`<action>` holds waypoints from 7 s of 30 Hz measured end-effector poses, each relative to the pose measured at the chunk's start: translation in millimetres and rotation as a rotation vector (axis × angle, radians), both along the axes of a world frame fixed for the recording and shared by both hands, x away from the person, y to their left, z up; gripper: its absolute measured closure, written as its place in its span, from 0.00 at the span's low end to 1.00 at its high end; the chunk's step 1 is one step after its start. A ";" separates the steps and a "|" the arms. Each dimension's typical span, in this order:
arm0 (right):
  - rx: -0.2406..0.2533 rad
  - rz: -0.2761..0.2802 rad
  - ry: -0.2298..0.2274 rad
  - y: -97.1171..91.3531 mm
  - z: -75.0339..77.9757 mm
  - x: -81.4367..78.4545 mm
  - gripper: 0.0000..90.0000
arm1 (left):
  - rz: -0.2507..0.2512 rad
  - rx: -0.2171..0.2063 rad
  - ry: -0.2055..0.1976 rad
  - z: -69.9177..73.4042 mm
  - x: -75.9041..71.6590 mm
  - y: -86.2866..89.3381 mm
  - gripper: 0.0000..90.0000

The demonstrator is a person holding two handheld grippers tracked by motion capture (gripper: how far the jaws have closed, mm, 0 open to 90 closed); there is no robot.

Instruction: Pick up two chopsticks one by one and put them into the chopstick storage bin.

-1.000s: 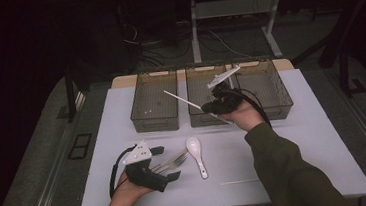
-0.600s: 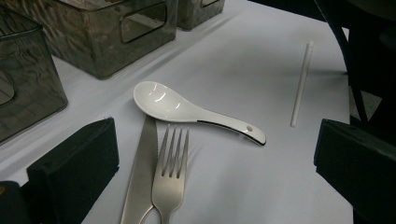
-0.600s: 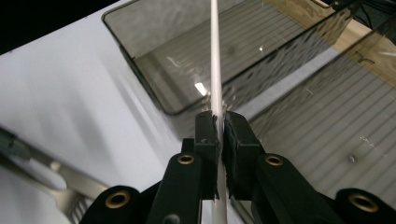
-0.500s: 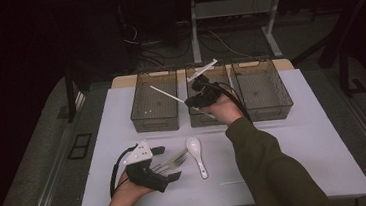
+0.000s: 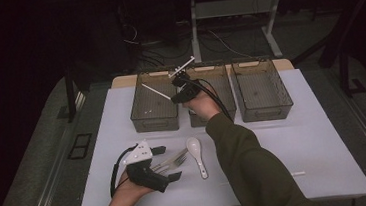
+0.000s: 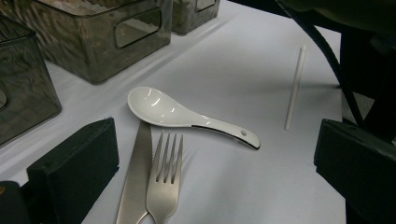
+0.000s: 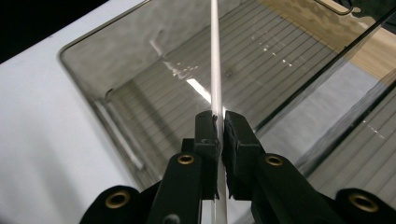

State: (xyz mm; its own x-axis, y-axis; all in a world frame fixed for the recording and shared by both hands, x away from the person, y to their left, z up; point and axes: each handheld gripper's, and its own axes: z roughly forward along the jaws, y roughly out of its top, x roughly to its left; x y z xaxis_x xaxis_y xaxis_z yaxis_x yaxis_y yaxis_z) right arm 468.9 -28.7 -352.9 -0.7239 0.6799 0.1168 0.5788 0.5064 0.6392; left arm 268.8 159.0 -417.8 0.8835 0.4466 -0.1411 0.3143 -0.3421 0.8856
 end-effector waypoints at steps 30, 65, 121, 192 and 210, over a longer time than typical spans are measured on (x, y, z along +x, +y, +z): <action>0.018 -0.005 0.023 30.0 -5.1 20.0 0.73 | -0.017 -0.007 -0.002 1.0 -0.6 -1.5 0.00; 0.157 0.234 -0.066 -120.9 -10.1 -69.2 0.48 | 0.016 0.028 0.009 -2.8 0.6 0.0 0.00; -0.049 0.609 -0.034 -145.2 -88.7 -197.0 0.94 | 0.018 0.041 0.009 -3.9 -0.3 -1.3 0.00; -0.111 0.156 -0.025 -267.1 -87.2 -192.3 0.90 | 0.019 0.037 0.007 -3.0 -1.2 -1.9 0.00; 0.022 0.104 -0.035 -273.5 -63.2 -187.9 0.94 | 0.017 0.042 0.004 -2.8 -1.1 -2.2 0.00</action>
State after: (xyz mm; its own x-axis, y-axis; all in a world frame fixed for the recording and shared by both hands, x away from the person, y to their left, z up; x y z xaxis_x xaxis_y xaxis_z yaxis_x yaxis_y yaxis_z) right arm 281.0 -302.2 -416.0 -0.7945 0.5982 0.1041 0.5006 0.5484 0.6698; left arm 267.7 156.8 -420.7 0.8750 0.4676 -0.1256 0.3243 -0.3734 0.8692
